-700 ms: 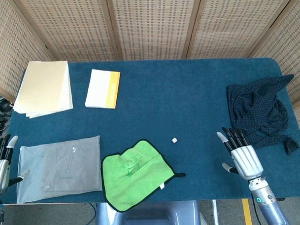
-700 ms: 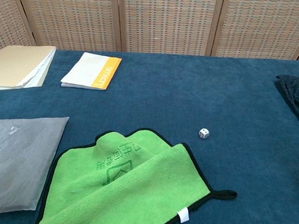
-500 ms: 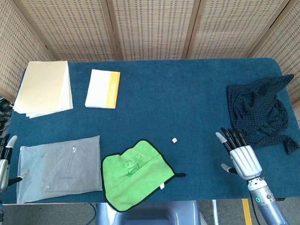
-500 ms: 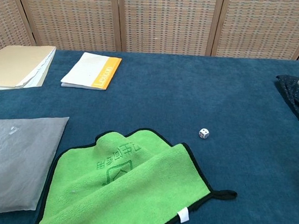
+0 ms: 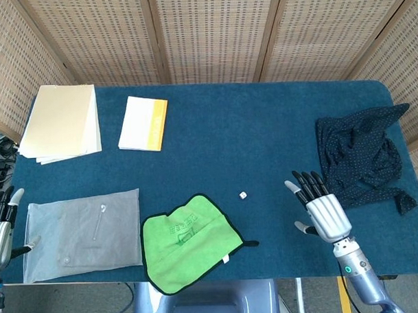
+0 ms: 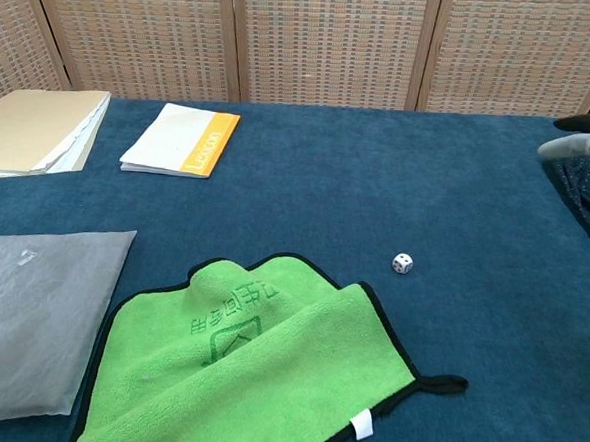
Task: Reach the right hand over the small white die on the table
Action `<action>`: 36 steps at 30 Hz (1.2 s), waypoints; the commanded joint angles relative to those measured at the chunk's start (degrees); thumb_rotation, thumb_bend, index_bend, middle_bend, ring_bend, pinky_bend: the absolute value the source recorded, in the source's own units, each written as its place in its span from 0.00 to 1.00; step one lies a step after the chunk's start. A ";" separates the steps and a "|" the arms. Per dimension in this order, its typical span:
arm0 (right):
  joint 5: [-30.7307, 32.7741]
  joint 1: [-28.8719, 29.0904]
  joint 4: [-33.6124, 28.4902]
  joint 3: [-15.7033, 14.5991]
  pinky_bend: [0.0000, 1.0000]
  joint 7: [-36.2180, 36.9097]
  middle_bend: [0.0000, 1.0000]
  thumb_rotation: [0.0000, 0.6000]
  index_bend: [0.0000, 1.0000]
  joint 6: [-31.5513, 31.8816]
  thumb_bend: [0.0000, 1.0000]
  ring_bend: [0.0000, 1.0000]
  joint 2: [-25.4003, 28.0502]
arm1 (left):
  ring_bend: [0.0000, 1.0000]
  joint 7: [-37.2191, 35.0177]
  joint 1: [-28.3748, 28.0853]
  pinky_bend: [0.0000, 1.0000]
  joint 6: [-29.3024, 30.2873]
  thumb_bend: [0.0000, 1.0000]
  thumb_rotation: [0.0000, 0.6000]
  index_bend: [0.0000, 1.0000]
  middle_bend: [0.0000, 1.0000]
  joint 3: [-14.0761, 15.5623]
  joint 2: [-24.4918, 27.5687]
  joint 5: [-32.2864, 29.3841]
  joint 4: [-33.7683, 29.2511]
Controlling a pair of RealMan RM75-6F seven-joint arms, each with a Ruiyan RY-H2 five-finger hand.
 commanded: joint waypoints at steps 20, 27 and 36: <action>12.18 18.42 9.38 8.35 0.00 -7.06 0.16 1.00 0.48 -25.04 0.36 0.00 -16.49 | 0.00 -3.00 -0.76 0.00 -3.05 0.00 1.00 0.00 0.00 -0.43 -0.11 -2.29 1.87; 14.60 21.18 12.97 9.24 0.00 -9.28 0.16 1.00 0.50 -27.55 0.44 0.00 -18.69 | 0.00 -3.38 -0.90 0.00 -3.51 0.00 1.00 0.00 0.00 -0.30 -0.13 -2.34 2.13; 17.15 21.97 14.07 8.53 0.00 -11.87 0.17 1.00 0.50 -29.59 0.45 0.00 -18.08 | 0.00 -3.27 -1.11 0.00 -4.04 0.00 1.00 0.00 0.00 -0.33 -0.23 -2.70 2.28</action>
